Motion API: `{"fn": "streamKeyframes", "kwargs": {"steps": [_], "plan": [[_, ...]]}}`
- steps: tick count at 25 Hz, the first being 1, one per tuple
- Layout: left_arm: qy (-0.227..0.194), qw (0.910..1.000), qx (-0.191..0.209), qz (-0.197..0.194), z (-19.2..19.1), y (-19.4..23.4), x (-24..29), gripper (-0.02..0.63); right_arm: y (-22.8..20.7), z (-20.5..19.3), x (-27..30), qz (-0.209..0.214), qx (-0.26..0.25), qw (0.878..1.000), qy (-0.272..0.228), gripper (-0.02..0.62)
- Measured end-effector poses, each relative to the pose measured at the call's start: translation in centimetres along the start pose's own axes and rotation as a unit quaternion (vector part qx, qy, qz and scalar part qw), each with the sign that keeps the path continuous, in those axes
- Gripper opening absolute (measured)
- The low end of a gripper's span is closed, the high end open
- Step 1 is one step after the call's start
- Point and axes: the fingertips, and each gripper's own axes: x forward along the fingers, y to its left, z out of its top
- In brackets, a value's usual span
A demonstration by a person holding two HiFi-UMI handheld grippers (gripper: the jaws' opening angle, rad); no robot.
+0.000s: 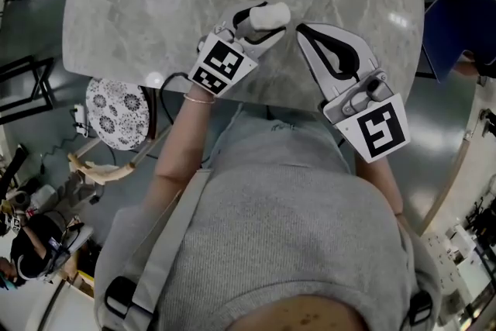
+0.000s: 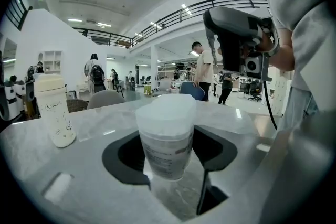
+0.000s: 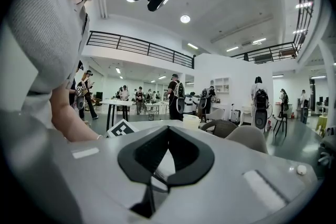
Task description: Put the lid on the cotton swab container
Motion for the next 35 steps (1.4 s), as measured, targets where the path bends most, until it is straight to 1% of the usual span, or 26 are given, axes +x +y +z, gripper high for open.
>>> {"fn": "streamKeyframes", "kwargs": {"steps": [11,17,26,35], "plan": [[0.027,0.9995,-0.001,-0.016,-3.3,0.3,1.7,0.258,-0.4,-0.7,0.0,-0.003,0.005,1.0,0.011,0.003],[0.038,0.9991,0.002,-0.021,-4.5,0.2,2.3,0.256,-0.5,-0.8,0.0,-0.006,0.007,1.0,0.012,0.003],[0.043,0.9988,0.004,-0.025,-5.1,0.1,2.6,0.256,-0.8,-0.9,-0.2,-0.01,0.009,1.0,0.012,0.003],[0.065,0.9972,0.02,-0.029,-5.7,-0.1,2.8,0.256,-0.5,-0.8,0.1,-0.005,0.011,1.0,0.007,0.003]]}}
